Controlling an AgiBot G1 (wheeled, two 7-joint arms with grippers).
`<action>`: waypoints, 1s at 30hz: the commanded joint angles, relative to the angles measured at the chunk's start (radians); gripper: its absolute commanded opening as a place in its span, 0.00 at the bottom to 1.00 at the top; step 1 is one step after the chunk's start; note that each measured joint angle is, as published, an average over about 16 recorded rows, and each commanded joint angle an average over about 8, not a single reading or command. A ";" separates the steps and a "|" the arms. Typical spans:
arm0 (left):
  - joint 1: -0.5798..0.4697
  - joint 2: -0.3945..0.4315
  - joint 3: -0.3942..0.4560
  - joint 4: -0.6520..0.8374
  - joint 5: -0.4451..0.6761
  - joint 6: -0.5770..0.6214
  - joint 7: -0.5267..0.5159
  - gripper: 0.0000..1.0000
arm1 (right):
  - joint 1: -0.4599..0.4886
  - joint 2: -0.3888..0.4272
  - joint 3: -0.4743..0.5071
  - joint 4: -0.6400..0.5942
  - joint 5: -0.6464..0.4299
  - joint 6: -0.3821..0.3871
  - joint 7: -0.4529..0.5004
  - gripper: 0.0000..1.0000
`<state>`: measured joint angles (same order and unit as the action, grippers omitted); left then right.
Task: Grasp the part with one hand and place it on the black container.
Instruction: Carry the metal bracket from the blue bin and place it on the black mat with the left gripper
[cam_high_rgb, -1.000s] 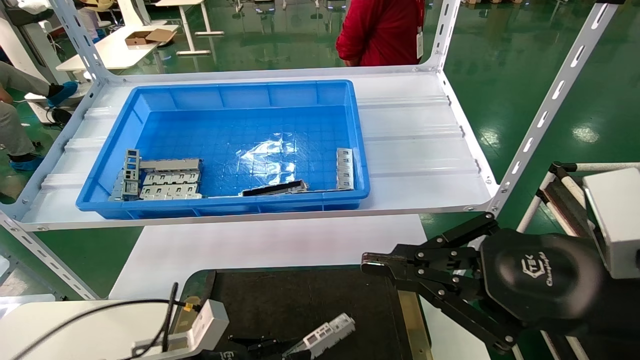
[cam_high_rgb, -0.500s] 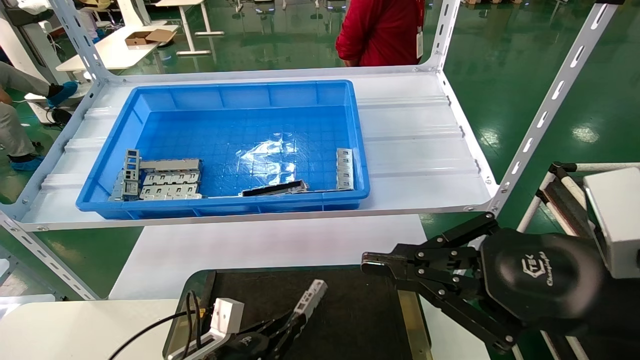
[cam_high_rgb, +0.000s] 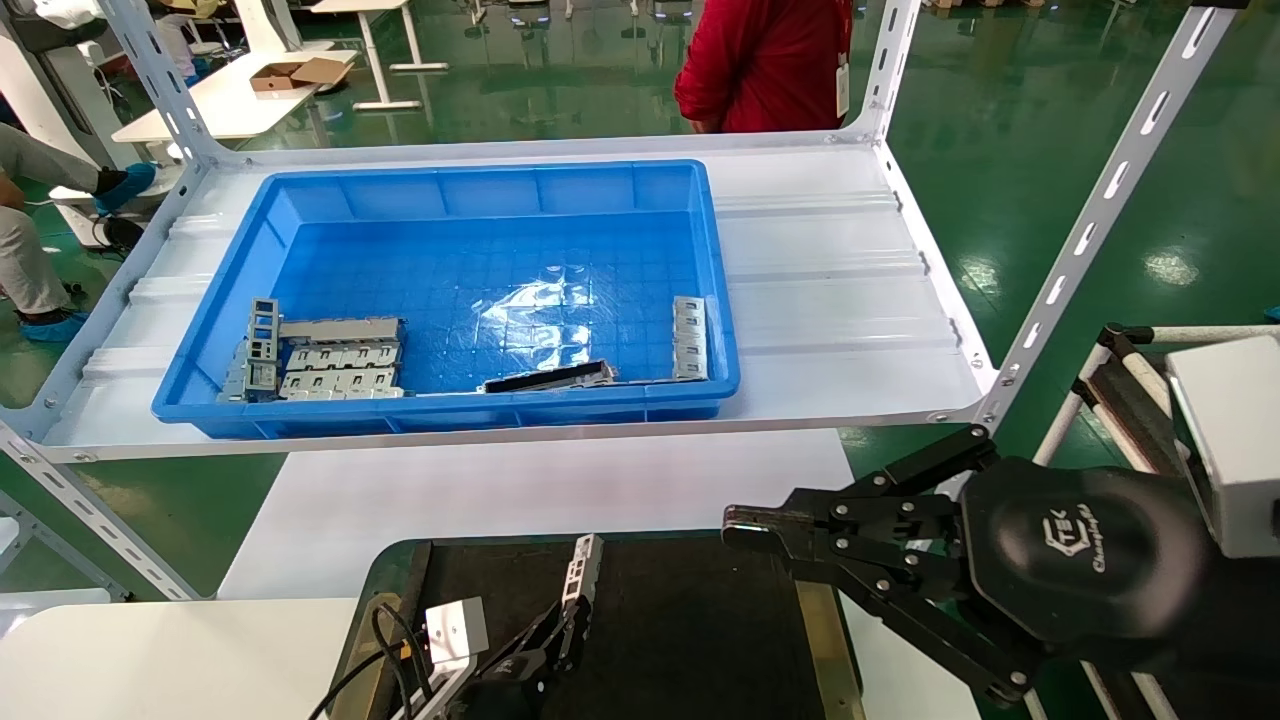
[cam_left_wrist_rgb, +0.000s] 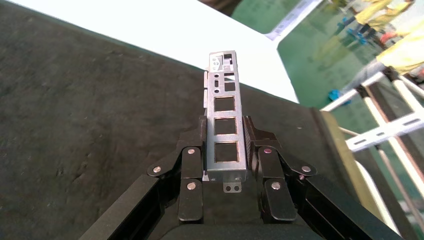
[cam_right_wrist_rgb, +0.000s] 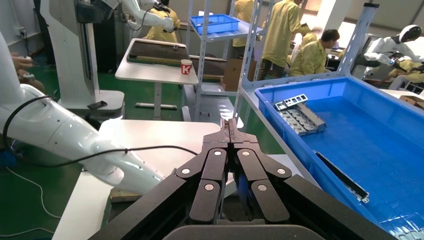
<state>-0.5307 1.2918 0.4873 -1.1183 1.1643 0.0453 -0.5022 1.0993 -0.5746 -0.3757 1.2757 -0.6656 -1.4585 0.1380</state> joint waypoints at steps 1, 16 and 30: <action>0.002 0.022 0.013 0.005 0.004 -0.049 -0.009 0.00 | 0.000 0.000 0.000 0.000 0.000 0.000 0.000 0.00; -0.084 0.052 0.200 0.087 -0.114 -0.239 0.007 0.00 | 0.000 0.000 0.000 0.000 0.000 0.000 0.000 0.00; -0.150 0.034 0.376 0.064 -0.361 -0.401 0.110 0.00 | 0.000 0.000 0.000 0.000 0.000 0.000 0.000 0.04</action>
<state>-0.6792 1.3251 0.8592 -1.0583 0.8061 -0.3543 -0.3927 1.0994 -0.5744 -0.3760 1.2757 -0.6653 -1.4584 0.1379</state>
